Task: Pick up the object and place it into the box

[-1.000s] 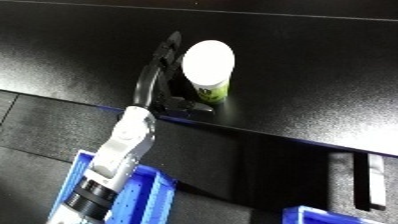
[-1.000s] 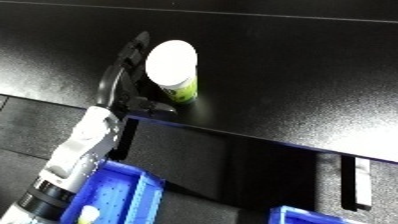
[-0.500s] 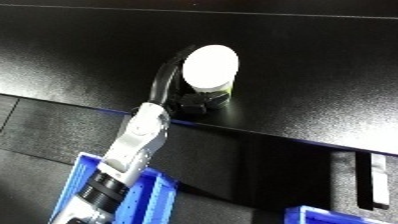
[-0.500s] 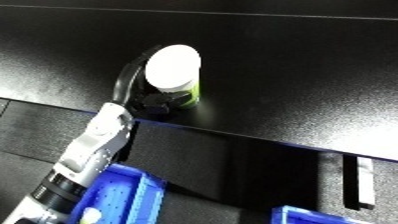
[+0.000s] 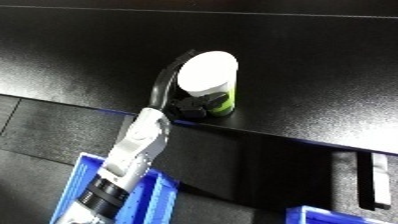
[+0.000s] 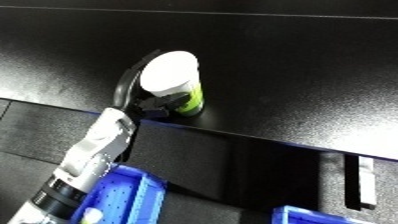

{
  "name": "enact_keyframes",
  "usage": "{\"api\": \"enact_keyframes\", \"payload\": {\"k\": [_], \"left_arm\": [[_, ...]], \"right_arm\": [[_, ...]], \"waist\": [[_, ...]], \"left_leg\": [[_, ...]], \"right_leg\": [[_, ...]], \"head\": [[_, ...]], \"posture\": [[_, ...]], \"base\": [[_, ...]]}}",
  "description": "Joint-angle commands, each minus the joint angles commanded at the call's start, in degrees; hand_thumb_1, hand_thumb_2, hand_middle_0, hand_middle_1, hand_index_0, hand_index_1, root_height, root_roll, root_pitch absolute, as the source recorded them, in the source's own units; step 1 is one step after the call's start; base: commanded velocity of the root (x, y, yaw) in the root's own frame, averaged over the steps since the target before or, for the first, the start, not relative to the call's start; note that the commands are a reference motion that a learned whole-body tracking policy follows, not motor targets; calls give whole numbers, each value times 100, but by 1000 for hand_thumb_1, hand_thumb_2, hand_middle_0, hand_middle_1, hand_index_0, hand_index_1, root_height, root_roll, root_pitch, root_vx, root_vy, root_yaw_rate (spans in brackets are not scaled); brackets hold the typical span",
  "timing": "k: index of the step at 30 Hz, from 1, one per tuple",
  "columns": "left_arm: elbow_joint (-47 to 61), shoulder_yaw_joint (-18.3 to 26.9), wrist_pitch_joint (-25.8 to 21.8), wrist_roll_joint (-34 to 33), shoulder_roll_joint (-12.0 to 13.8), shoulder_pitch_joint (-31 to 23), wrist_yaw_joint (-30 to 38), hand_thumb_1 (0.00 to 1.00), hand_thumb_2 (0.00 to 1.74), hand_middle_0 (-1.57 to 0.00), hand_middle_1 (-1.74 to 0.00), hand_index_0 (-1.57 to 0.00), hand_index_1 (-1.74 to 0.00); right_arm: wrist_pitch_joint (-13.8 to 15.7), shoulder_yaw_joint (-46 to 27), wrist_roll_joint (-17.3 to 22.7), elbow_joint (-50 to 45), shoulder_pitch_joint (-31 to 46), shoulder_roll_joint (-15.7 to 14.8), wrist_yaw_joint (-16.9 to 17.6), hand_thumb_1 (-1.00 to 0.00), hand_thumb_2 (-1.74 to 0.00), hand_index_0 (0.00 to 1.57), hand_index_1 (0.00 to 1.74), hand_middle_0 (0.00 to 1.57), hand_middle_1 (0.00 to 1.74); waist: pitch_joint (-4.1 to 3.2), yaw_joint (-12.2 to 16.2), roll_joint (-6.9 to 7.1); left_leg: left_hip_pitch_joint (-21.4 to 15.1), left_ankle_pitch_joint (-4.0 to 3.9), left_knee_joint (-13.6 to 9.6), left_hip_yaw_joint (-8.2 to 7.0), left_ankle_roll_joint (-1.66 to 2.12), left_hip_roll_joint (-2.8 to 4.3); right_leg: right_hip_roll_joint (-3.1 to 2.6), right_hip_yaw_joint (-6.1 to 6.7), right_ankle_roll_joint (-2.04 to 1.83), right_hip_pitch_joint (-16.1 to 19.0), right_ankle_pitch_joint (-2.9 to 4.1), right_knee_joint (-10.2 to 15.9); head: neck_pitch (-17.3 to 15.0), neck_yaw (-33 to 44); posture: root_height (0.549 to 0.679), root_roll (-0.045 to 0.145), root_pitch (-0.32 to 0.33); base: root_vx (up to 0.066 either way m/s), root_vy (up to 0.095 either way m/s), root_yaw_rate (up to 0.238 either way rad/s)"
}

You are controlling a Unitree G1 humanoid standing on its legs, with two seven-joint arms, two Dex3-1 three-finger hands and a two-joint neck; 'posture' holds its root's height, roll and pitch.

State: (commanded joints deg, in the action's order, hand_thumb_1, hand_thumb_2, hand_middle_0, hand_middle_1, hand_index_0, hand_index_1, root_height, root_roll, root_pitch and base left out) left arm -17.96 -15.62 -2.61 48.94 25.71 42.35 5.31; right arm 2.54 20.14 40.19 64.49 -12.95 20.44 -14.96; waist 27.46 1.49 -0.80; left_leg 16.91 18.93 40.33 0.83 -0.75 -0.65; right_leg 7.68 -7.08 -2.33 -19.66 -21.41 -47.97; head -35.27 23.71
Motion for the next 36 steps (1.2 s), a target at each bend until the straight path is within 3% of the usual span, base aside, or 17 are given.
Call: {"api": "enact_keyframes", "payload": {"k": [7,12,17,27,36], "left_arm": [[1061,645,-764,-102,67,-789,305,1000,1740,-1570,-1740,-1570,-1740],[1560,1290,-1394,-772,189,-1307,796,1000,1740,-1570,-1740,-1570,-1740],[1559,1926,-1900,-1393,409,-1712,1560,1000,1740,-1570,-1740,-1570,-1740],[-314,2775,-2851,-1151,658,-2374,3016,1000,1740,-1570,-1740,-1570,-1740],[-2598,3097,-3022,470,812,-2540,3076,1000,1740,-1570,-1740,-1570,-1740]], "right_arm": [[185,-147,149,-82,207,-28,118,0,0,0,0,0,0],[296,-335,276,-106,372,-35,163,0,0,0,0,0,0],[376,-464,378,-69,477,6,131,0,0,0,0,0,0],[407,-498,409,-63,464,72,142,0,0,0,0,0,0],[261,-426,384,12,331,75,196,0,0,0,0,0,0]], "waist": [[61,-213,-48],[97,-381,-96],[94,-499,-131],[74,-562,-125],[45,-584,-52]], "left_leg": [[17,-87,-145,124,29,-97],[71,-162,-239,203,42,-184],[109,-200,-254,245,64,-238],[33,-277,-333,259,81,-202],[-13,-386,-476,277,57,-153]], "right_leg": [[70,-94,5,15,58,99],[120,-148,15,-34,90,122],[159,-205,41,-51,72,100],[159,-245,92,84,-14,142],[132,-322,115,280,-86,270]], "head": [[15,-505],[13,-776],[-166,-654],[-559,436],[-829,1893]], "posture": [[633,51,-78],[634,56,-70],[635,62,-66],[636,65,-69],[637,61,-75]], "base": [[-31,-11,60],[-50,3,110],[-38,10,90],[-28,33,57],[-24,28,87]]}}
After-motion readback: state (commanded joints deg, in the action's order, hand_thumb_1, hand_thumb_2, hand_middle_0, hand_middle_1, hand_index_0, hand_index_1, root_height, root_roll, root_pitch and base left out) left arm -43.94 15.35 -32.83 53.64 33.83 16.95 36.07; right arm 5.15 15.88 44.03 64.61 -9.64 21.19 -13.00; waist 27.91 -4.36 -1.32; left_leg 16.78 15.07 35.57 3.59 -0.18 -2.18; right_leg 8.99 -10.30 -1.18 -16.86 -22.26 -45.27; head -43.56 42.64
